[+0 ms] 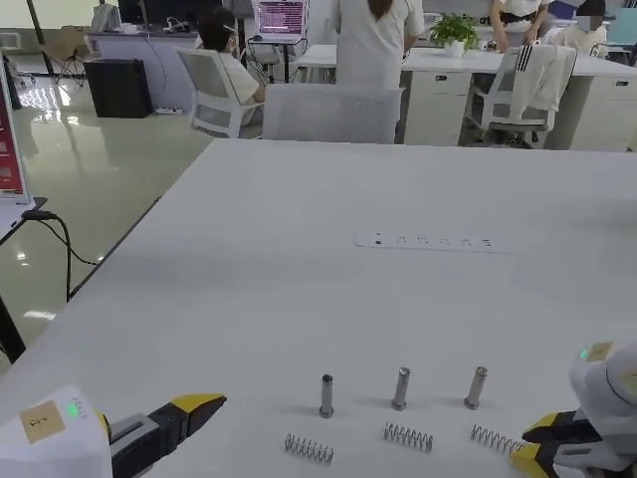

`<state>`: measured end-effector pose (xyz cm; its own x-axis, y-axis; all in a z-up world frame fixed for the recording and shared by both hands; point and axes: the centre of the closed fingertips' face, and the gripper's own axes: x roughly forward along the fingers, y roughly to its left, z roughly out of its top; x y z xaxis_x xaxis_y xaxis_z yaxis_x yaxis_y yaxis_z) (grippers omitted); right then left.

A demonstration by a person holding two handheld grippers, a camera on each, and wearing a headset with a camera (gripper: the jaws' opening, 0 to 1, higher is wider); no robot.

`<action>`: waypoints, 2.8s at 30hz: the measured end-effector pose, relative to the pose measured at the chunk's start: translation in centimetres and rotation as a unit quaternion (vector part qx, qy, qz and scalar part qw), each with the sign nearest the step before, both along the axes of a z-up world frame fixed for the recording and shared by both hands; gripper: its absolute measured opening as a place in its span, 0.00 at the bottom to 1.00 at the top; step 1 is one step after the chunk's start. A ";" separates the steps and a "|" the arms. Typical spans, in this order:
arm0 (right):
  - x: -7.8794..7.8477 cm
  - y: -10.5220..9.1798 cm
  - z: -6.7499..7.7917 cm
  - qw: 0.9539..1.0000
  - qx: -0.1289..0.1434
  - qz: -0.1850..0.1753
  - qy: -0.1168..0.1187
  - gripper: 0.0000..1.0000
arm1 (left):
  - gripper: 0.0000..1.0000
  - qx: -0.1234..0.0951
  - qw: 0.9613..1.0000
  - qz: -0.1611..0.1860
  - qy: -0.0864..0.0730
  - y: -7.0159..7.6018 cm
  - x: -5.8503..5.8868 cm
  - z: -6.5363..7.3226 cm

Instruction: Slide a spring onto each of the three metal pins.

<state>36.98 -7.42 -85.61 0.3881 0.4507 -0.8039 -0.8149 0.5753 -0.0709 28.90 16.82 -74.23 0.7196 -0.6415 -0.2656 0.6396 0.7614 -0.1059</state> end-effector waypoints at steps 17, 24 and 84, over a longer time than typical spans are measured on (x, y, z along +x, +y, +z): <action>-0.2 0.6 -0.6 1.000 0.000 0.021 0.008 0.10 | 0.63 0.003 1.000 0.000 -0.001 -0.6 -1.0 1.0; -0.2 0.8 -0.6 1.000 0.009 0.023 0.013 0.08 | 0.63 0.008 1.000 0.009 0.009 -1.1 -2.2 1.2; -11.0 7.6 15.2 0.963 0.068 0.239 0.103 0.07 | 0.04 0.134 0.954 -0.256 -0.077 -15.3 -2.0 2.8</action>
